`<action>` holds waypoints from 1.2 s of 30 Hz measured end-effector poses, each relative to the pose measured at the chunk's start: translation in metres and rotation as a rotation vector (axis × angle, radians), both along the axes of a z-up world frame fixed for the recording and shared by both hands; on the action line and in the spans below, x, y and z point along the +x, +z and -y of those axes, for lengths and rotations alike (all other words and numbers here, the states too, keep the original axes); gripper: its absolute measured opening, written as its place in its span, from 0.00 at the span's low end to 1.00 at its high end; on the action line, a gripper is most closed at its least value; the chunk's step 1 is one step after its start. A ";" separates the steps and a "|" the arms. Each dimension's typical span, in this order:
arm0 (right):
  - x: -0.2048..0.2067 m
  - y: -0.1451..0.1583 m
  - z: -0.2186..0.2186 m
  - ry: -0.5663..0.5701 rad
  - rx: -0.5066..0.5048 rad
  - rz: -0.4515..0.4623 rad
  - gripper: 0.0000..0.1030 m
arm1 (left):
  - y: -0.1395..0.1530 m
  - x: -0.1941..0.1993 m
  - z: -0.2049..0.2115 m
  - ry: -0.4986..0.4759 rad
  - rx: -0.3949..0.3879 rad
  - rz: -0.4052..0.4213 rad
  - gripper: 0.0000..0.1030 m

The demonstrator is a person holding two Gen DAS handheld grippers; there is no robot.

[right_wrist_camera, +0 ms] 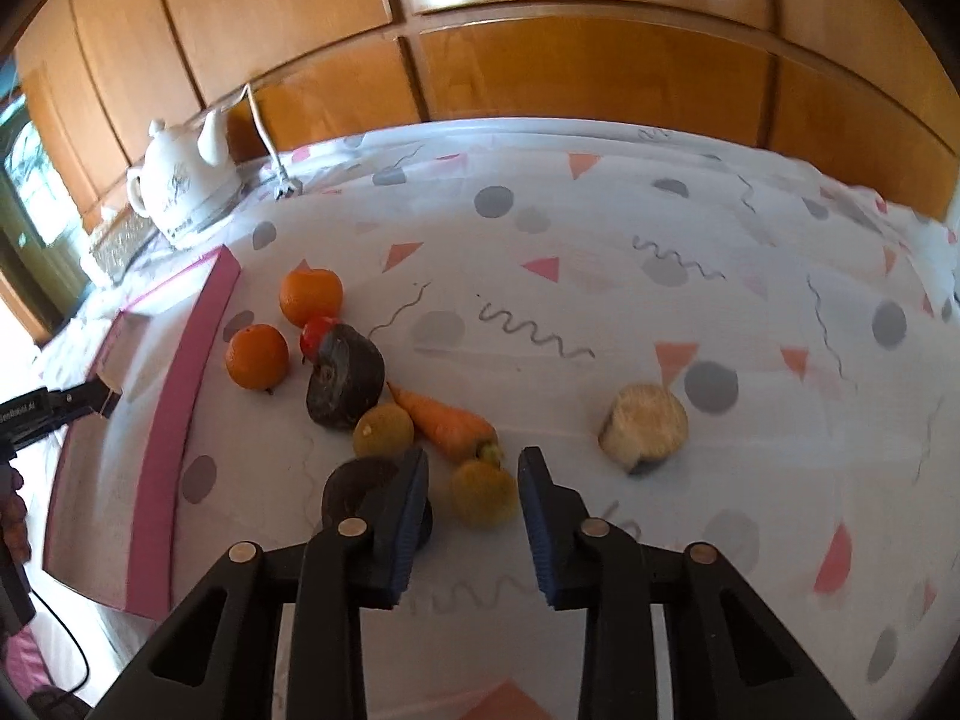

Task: Organize fruits
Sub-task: 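Carry the root piece into the pink tray and release it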

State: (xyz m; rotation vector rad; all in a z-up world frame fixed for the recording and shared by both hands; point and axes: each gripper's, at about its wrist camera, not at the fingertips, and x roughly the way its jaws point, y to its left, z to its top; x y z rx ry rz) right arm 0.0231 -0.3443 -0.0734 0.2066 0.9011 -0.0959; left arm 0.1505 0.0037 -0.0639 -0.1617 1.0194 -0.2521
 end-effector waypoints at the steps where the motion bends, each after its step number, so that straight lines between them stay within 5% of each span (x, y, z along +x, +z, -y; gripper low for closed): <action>1: 0.006 0.000 0.000 0.024 -0.007 -0.014 0.30 | -0.001 0.002 0.002 -0.003 0.007 -0.001 0.39; 11: 0.041 -0.013 -0.012 0.258 -0.164 -0.166 0.30 | -0.005 0.018 0.007 0.016 0.017 0.003 0.40; 17: 0.048 -0.017 -0.012 0.287 -0.175 -0.173 0.27 | -0.005 0.027 0.006 0.060 0.021 0.008 0.40; 21: 0.046 -0.017 -0.012 0.302 -0.171 -0.172 0.27 | -0.001 0.023 0.004 0.068 0.011 0.030 0.57; 24: 0.049 -0.017 -0.012 0.305 -0.168 -0.172 0.27 | 0.003 0.017 0.003 0.065 0.002 0.038 0.58; 36: 0.042 -0.017 -0.016 0.281 -0.178 -0.166 0.27 | 0.019 -0.041 -0.025 0.122 -0.016 0.055 0.63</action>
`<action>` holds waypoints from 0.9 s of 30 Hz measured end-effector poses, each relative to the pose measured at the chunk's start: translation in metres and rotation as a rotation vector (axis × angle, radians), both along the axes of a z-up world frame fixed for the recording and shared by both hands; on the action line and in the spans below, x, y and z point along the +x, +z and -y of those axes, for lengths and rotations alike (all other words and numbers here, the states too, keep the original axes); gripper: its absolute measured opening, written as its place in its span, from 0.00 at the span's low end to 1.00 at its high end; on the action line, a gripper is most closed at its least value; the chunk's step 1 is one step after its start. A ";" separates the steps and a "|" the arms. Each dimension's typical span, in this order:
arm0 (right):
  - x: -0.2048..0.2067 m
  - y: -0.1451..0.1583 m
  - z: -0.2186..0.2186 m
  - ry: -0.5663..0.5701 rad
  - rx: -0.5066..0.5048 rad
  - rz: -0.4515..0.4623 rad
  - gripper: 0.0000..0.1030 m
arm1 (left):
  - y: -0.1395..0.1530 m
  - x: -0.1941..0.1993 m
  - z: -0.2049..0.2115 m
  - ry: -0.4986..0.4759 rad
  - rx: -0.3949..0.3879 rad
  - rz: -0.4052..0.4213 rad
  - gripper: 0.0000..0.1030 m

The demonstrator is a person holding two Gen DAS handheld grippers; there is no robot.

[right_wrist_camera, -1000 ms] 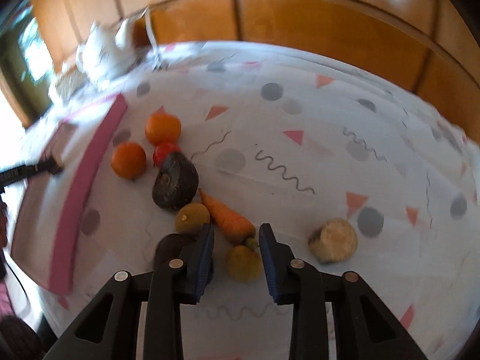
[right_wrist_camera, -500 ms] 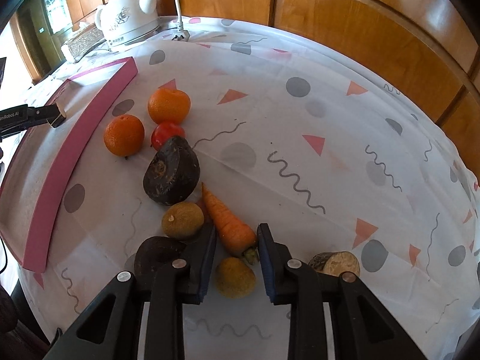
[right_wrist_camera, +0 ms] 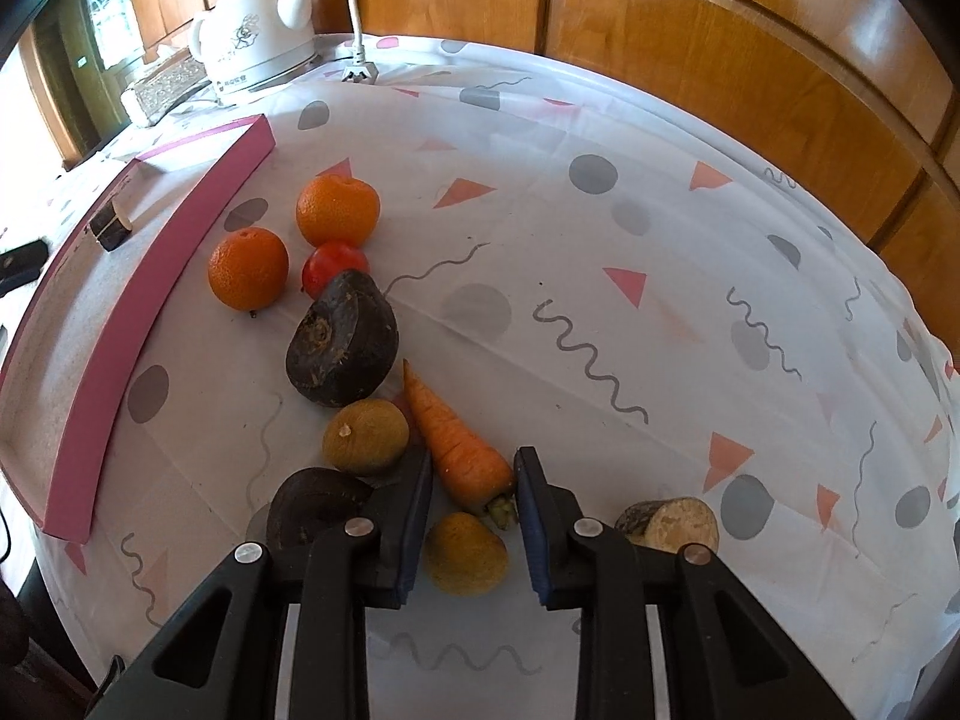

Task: Organize fruits
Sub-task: 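Carry the root piece into the pink tray and release it, then grasp the orange carrot with the right tool and lift it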

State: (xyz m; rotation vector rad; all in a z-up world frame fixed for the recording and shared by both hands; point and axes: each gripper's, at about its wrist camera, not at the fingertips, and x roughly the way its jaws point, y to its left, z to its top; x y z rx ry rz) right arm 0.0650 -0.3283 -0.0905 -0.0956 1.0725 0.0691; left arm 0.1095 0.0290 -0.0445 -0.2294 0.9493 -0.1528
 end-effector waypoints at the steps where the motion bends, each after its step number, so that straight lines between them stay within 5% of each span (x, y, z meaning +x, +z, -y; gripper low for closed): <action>1: -0.001 0.000 0.001 -0.009 0.002 0.001 0.27 | 0.000 -0.006 -0.002 0.002 0.004 0.001 0.64; 21: -0.036 0.033 0.019 -0.210 0.060 0.135 0.27 | 0.004 -0.070 -0.049 0.136 0.013 0.012 0.70; 27: -0.043 0.053 -0.001 -0.160 0.113 0.179 0.27 | 0.008 -0.074 -0.056 0.161 0.008 0.022 0.70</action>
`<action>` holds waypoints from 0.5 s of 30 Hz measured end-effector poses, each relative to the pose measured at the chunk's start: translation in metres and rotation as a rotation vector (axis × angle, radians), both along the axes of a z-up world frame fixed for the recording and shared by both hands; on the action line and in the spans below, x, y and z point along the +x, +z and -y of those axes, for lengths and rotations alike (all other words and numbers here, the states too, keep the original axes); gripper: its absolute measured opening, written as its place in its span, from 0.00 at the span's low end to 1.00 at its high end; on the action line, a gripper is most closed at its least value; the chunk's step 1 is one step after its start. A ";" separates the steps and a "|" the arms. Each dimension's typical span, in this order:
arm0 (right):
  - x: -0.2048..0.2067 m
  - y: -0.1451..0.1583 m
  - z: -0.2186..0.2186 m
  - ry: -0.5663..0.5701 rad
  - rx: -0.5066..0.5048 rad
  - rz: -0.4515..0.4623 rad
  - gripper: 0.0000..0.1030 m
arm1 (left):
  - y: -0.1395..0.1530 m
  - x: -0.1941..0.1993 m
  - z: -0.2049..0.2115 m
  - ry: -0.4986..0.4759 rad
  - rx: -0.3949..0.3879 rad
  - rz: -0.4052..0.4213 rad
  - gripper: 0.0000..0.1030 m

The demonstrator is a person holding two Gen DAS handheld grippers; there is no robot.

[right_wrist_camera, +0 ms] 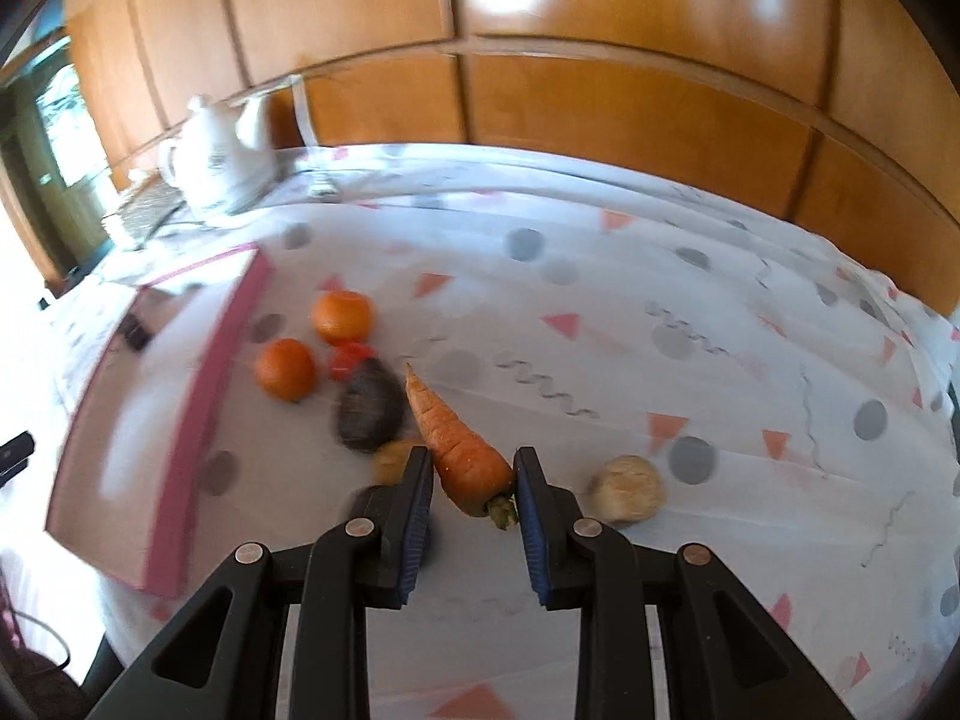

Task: Organize fruits
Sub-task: 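Grasp the orange carrot with the right tool and lift it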

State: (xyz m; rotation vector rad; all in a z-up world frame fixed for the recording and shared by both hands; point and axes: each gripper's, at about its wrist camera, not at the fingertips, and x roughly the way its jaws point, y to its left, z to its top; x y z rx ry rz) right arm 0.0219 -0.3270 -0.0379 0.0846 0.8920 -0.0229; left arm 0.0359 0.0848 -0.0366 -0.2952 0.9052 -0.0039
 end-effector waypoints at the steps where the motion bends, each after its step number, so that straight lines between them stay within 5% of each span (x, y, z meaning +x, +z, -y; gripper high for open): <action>1: -0.001 0.002 -0.009 0.026 0.002 0.006 0.27 | 0.000 0.000 0.000 0.003 0.000 0.002 0.71; 15: 0.015 0.001 -0.139 0.363 0.052 -0.019 0.27 | 0.001 0.000 -0.010 0.027 0.002 0.006 0.72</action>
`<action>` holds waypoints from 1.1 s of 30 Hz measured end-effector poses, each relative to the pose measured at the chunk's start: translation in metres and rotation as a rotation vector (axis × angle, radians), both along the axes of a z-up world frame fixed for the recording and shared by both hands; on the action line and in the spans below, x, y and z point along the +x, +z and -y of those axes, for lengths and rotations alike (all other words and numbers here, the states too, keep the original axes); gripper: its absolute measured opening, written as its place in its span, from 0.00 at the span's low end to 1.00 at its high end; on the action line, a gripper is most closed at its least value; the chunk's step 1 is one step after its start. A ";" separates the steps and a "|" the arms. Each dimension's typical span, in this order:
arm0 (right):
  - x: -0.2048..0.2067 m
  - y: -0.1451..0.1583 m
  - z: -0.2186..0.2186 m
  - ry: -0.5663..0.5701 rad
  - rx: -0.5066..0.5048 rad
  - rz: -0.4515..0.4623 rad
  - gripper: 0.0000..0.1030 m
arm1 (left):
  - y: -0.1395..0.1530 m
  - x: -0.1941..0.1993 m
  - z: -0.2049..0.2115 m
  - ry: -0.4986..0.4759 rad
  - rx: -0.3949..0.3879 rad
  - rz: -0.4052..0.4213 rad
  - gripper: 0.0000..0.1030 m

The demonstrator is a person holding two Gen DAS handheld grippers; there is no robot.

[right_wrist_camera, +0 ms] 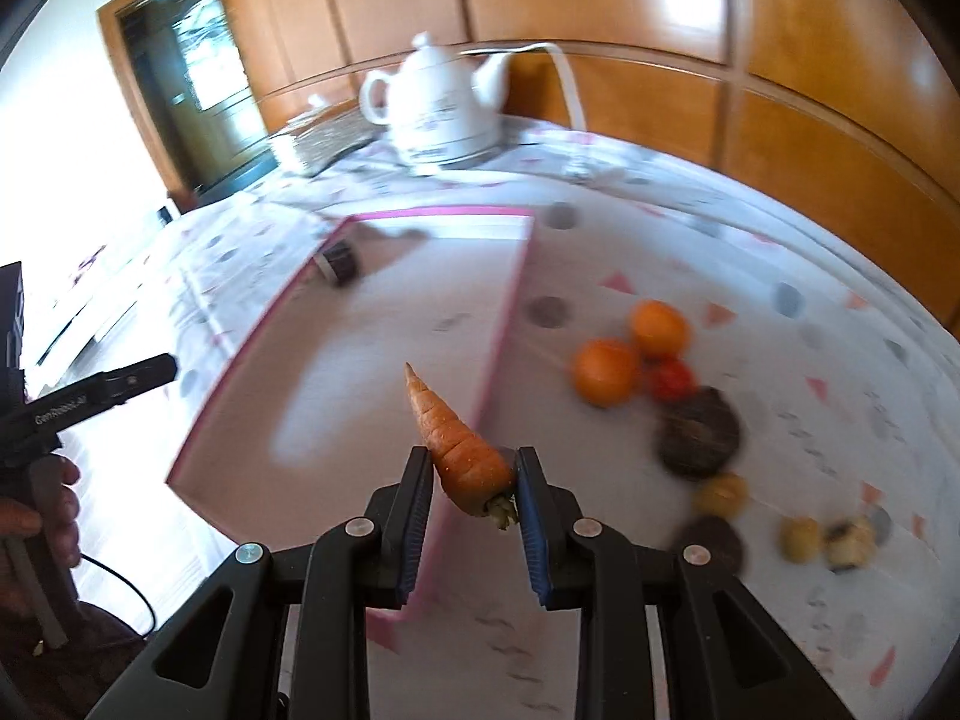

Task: Organize fruits
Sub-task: 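Grasp the orange carrot with the right tool and lift it, then lower the carrot into the pink tray and open the right tool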

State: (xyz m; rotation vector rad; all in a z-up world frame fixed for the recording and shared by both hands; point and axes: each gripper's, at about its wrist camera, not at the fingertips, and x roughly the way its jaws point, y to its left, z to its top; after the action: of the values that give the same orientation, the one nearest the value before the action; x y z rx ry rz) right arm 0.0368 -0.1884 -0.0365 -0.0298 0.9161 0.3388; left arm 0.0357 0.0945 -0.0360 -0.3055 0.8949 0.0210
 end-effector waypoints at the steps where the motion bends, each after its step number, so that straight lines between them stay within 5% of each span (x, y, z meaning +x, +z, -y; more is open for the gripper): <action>1: 0.004 -0.001 -0.007 0.018 -0.003 -0.003 0.27 | -0.001 0.000 -0.001 0.000 -0.001 -0.002 0.72; 13: 0.050 -0.024 -0.072 0.130 -0.095 -0.054 0.27 | -0.006 -0.002 -0.005 0.001 -0.011 -0.018 0.72; 33: 0.084 -0.044 -0.099 0.088 -0.187 -0.059 0.28 | -0.009 -0.005 -0.013 0.022 -0.025 -0.032 0.72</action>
State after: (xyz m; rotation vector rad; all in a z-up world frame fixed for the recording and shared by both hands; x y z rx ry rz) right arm 0.1208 -0.0895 -0.0801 -0.2332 1.0042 0.3360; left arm 0.0308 0.1077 -0.0454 -0.3392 0.9238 0.0353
